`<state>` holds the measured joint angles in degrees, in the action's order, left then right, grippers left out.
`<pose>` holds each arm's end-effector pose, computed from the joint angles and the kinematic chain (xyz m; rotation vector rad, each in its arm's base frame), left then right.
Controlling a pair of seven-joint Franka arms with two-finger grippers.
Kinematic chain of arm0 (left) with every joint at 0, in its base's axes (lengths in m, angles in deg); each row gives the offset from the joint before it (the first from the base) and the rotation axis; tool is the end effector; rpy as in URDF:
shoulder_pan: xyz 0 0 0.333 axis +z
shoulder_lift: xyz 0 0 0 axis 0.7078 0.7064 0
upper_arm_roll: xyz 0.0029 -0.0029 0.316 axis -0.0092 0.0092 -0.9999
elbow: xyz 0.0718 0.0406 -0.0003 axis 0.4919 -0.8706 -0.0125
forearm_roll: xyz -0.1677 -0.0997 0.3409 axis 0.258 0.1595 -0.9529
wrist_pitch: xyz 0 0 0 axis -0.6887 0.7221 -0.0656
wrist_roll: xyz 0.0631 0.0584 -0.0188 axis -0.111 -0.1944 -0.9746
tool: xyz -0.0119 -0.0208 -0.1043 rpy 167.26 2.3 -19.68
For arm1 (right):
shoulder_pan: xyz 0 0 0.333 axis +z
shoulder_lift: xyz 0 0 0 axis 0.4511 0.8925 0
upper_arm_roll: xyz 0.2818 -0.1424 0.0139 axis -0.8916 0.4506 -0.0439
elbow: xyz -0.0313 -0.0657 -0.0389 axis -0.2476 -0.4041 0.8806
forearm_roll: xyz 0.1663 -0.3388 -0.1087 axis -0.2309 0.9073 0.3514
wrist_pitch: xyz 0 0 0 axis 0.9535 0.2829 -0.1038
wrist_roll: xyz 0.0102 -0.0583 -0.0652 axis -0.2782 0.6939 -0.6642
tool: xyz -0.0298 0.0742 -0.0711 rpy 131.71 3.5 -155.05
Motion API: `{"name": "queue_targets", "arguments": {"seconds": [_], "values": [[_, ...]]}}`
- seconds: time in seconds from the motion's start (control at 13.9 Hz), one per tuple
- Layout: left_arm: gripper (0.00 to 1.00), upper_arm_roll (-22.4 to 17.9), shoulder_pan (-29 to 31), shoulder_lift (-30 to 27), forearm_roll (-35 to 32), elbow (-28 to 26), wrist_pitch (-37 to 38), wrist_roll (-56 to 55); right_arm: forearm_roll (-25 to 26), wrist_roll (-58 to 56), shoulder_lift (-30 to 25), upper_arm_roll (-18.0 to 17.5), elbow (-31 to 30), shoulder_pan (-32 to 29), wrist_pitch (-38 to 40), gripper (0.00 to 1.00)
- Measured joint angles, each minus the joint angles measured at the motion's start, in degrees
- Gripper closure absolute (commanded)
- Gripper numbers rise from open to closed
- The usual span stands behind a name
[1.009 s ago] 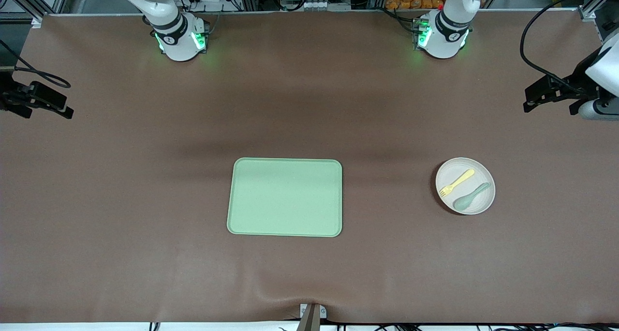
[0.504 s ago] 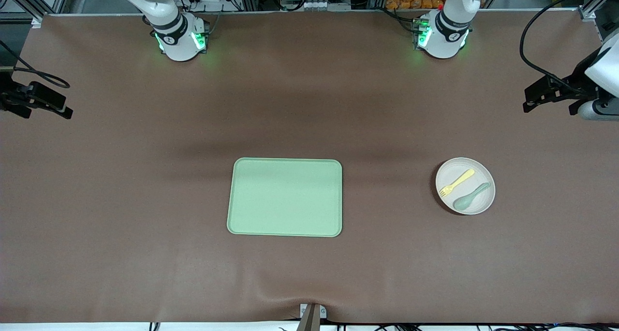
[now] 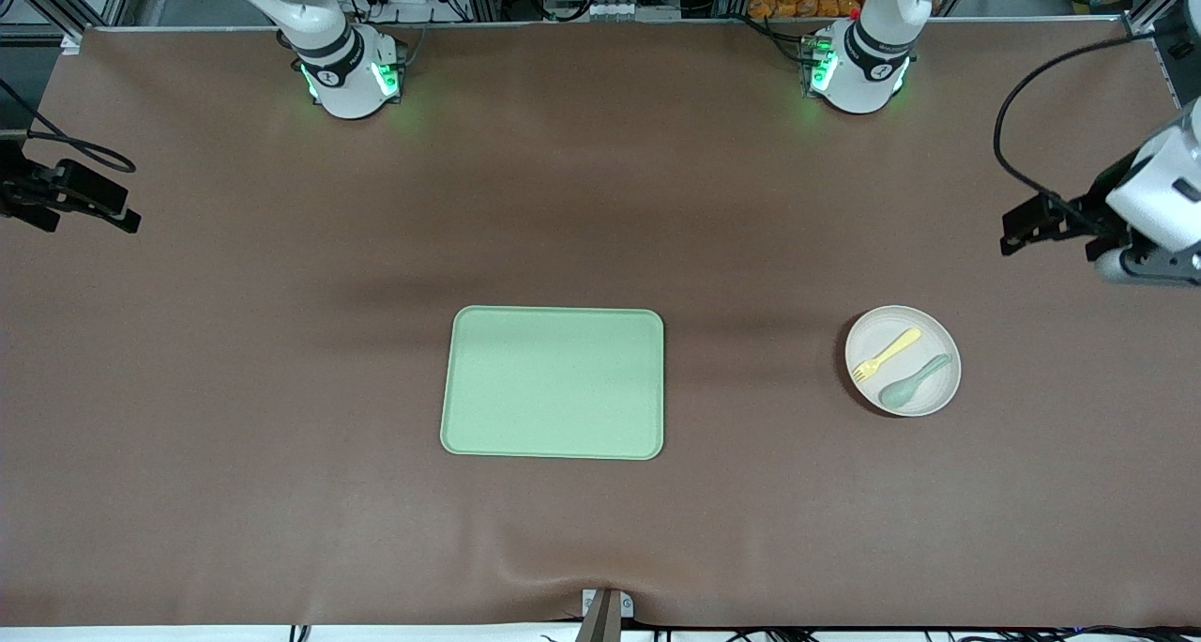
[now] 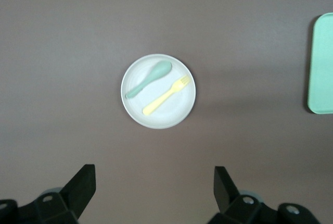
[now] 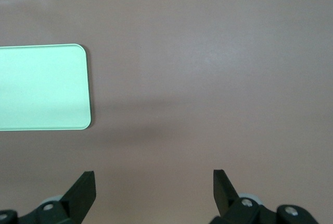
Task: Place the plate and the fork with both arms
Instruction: 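Reach the left gripper down to the rim of the white plate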
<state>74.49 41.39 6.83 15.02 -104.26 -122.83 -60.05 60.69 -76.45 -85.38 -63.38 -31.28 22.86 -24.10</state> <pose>0.5975 -0.0383 0.5828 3.1341 -0.1706 -0.0225 0.5605 -0.0176 0.6445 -3.0857 0.0834 -0.0042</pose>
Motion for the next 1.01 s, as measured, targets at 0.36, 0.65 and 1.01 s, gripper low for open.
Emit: {"name": "queue_targets", "arguments": {"seconds": [0.36,0.65,1.01], "values": [[0.0,-0.4,2.7,9.4,-1.5,-0.1,-7.8,8.7,0.1,0.0,0.0,0.0,-0.5,0.0,0.1,0.0],[0.0,-0.4,6.9,19.5,-1.5,-0.8,-15.9,18.8,0.1,0.0,0.0,0.0,-0.7,0.0,0.2,0.0],[0.0,-0.1,7.4,26.9,-1.5,-6.0,-31.1,22.5,0.1,0.0,0.0,0.1,-0.7,0.0,0.2,0.0]]}}
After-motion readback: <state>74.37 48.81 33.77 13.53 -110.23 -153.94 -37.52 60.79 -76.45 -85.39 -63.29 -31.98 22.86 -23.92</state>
